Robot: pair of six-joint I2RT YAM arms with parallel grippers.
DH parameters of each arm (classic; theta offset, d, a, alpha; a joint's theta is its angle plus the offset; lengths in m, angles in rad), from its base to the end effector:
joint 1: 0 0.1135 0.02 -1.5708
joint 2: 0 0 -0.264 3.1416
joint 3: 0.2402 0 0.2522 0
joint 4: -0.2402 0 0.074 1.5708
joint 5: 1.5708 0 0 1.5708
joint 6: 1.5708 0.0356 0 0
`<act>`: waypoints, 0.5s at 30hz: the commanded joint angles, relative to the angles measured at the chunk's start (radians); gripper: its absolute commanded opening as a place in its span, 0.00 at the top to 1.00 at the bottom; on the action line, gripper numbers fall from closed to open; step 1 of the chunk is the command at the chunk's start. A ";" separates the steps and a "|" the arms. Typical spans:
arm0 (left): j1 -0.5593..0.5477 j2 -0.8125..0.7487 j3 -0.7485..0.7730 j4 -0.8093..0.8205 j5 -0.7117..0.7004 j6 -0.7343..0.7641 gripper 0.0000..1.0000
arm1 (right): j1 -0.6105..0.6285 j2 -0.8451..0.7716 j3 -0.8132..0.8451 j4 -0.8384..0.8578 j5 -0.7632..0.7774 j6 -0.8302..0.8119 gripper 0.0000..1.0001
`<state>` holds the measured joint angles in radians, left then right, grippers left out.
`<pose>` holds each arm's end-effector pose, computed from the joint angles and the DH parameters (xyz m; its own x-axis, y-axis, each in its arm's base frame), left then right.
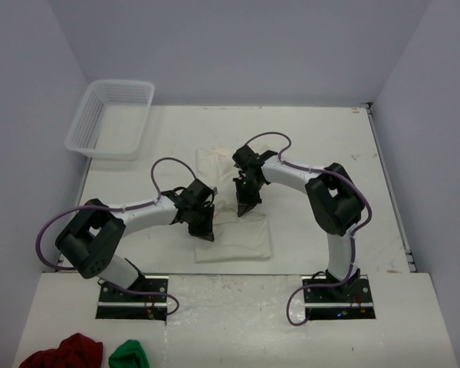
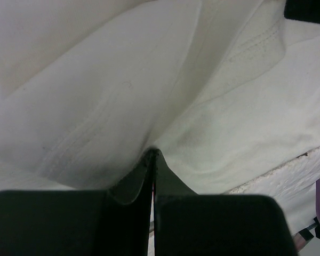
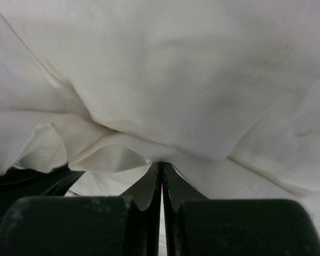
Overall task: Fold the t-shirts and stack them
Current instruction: Fold the folded rectangular tshirt in 1/3 of the way
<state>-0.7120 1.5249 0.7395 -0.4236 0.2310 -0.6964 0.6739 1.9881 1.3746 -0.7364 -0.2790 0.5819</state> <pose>0.1930 -0.1773 0.1448 -0.9905 0.0300 -0.1342 0.0808 0.9167 -0.3913 0.2951 0.2483 0.1573 -0.9926 -0.1165 -0.0354 -0.1215 0.9307 0.3449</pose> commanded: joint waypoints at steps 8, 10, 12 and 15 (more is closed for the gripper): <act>-0.006 0.001 -0.083 0.005 -0.021 0.009 1.00 | -0.089 0.138 0.325 -0.148 0.028 -0.071 1.00; -0.006 0.001 -0.084 0.005 -0.021 0.011 1.00 | -0.106 0.164 0.421 -0.173 0.032 -0.080 1.00; -0.006 0.004 -0.081 0.008 -0.021 0.014 1.00 | -0.125 0.195 0.484 -0.231 0.034 -0.100 1.00; -0.006 0.014 -0.068 0.002 -0.022 0.020 1.00 | -0.126 0.149 0.477 -0.251 0.043 -0.119 1.00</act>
<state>-0.7094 1.4986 0.7044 -0.3832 0.2356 -0.6956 0.5480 2.1773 1.8286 -0.8948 -0.2581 0.5034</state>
